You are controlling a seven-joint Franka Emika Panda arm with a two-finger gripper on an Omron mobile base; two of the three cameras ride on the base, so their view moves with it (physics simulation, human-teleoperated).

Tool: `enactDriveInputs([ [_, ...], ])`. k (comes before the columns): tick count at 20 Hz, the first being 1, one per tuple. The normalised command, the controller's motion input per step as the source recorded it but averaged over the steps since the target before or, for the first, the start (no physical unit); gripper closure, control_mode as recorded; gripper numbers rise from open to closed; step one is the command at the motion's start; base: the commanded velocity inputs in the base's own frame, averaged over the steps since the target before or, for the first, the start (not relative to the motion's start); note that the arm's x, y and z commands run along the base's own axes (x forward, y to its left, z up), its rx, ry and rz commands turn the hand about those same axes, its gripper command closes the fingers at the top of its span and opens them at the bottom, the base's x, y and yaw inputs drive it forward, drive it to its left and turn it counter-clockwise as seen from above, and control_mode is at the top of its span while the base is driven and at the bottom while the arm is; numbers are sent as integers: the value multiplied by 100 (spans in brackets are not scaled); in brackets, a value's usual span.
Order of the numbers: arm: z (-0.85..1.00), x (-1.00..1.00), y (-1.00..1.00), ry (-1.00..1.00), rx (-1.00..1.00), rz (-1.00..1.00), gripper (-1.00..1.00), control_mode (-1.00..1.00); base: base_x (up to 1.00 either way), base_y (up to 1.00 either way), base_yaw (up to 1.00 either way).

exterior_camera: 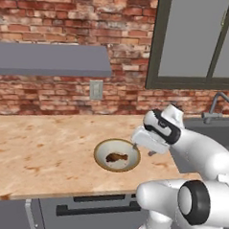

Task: Move the glass cup from next to the sink to the open cabinet. Then, move the bowl with the chicken drumstick to the fridge to clear the area for faucet cleaning.

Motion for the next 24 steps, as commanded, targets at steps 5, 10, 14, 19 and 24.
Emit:
enactDriveInputs([
  [5, -37, 27, 3, 0, -2, 0, -100, -100, 0, 0, 0],
  [10, -30, 47, 0, 0, -1, 0, -100, -100, 0, 0, 0],
  [14, -20, 29, 0, 0, 0, 0, -100, -100, 0, 0, 0],
  [19, -20, 11, 0, 0, 0, 0, -100, -100, 0, 0, 0],
  [24, -18, 7, 0, 0, 0, 0, -100, -100, 0, 0, 0],
])
